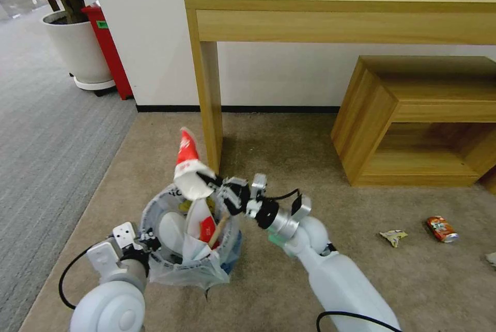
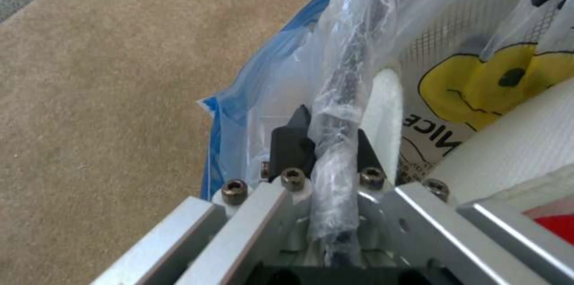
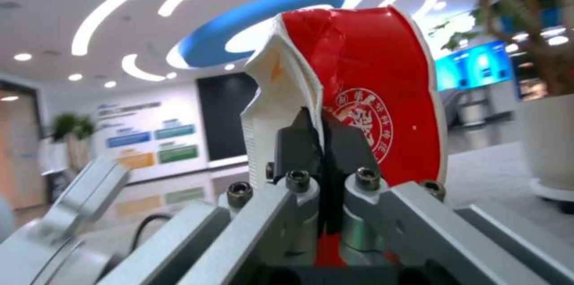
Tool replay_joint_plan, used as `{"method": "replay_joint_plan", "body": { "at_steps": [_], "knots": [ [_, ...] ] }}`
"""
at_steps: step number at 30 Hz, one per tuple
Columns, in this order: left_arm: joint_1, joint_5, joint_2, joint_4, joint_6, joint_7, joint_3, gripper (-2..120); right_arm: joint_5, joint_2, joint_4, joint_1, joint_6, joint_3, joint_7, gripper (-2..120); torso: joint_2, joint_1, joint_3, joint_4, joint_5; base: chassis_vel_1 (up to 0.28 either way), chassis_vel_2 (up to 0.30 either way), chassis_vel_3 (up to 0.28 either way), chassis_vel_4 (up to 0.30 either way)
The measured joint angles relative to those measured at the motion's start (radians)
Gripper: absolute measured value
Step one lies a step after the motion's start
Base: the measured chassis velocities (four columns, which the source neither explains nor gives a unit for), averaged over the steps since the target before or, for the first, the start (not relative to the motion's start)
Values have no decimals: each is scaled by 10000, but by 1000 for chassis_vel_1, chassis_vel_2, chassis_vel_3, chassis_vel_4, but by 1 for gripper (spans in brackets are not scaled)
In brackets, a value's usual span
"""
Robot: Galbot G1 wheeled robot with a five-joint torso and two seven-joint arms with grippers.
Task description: Pick up the trash bin and place the garbage on the floor into it.
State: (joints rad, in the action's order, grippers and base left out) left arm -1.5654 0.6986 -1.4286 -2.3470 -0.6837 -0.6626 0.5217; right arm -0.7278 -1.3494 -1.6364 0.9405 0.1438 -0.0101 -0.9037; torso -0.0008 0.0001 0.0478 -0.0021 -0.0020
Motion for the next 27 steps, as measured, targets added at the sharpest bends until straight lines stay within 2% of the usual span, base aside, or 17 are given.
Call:
{"method": "replay_joint_plan", "body": {
  "at_steps": [6, 11, 16, 19, 21, 22, 25, 27],
  "knots": [
    [-46, -60, -25, -32, 14, 20, -60, 1, 568, -68, 326, 30, 45, -284, -183, 0, 0, 0, 0, 0, 0, 0, 0, 0, 0],
    [-89, 9, -27, -263, 3, 18, -101, 1, 1052, -55, 468, 76, 92, -482, 176, 0, 0, 0, 0, 0, 0, 0, 0, 0, 0],
    [-132, 81, -38, -349, -26, -7, -133, 1, 1263, -22, 471, 104, 93, -512, 332, 19, 0, 0, 0, 0, 0, 0, 0, 0, 0],
    [-139, 116, -46, -354, -32, -20, -136, 1, 1306, -12, 469, 122, 90, -510, 366, 26, 1, 0, 0, 0, -1, 0, 0, 0, 0],
    [-136, 229, -53, -381, -55, -64, -132, 1, 1427, 16, 451, 151, 80, -479, 376, 41, 0, 0, 0, 0, 0, 0, 0, 0, 0],
    [-136, 229, -53, -381, -55, -64, -132, 1, 1427, 16, 451, 151, 80, -479, 376, 41, 0, 0, 0, 0, 0, 0, 0, 0, 0],
    [-93, 476, -35, -452, -125, -170, -9, 1, 1485, 157, 256, 238, 87, -344, 402, 57, 0, 0, 0, 0, 0, 0, 0, 0, 0],
    [-79, 545, -10, -457, -141, -191, 80, 1, 1422, 212, 155, 263, 115, -259, 462, 60, 0, 0, 0, 0, 0, 0, 0, 0, 0]
  ]
}}
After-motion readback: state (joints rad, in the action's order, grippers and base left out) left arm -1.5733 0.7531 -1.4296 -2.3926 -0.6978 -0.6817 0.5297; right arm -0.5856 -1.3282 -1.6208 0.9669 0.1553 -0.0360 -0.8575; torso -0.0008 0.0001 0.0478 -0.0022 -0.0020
